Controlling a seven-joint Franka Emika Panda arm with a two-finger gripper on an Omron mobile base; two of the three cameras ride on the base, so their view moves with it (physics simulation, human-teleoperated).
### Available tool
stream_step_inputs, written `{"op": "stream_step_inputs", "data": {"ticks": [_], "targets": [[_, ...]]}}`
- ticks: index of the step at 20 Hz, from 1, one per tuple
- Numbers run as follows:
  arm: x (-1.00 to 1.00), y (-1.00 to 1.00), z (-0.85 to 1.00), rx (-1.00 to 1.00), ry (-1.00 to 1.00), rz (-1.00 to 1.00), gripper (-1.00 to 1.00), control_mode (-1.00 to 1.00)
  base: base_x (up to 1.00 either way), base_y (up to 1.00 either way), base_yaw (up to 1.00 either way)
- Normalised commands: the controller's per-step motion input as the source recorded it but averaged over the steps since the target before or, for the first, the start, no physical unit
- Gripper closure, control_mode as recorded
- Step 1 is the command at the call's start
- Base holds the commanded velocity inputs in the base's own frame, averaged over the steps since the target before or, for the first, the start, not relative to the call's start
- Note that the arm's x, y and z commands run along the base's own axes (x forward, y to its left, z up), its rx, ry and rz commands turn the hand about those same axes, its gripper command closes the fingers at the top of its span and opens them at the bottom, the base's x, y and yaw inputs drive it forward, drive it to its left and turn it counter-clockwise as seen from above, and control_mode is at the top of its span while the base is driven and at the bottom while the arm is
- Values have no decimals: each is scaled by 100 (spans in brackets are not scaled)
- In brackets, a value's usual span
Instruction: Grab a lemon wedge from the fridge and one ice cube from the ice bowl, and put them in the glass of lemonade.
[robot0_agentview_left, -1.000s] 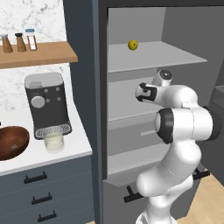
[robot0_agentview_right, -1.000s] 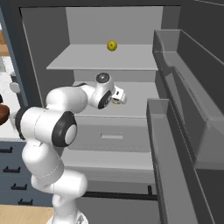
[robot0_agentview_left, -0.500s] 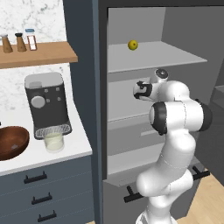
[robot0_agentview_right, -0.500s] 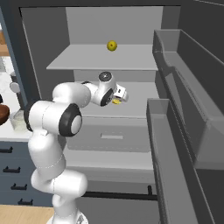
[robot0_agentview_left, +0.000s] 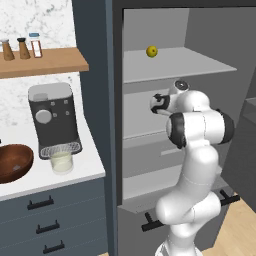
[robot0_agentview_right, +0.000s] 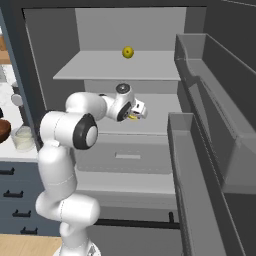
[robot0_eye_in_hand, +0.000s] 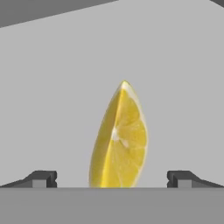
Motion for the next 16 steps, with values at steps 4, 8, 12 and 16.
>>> {"op": "stream_step_inputs", "data": {"ticks": [4, 8, 12, 16], "targets": [[17, -3, -3, 0, 1, 0, -100, -100, 0, 0, 0], [28, -3, 1, 1, 1, -1, -100, -100, 0, 0, 0], [32, -11, 0, 4, 4, -1, -100, -100, 0, 0, 0], [22, -15, 0, 4, 5, -1, -100, -100, 0, 0, 0]]}}
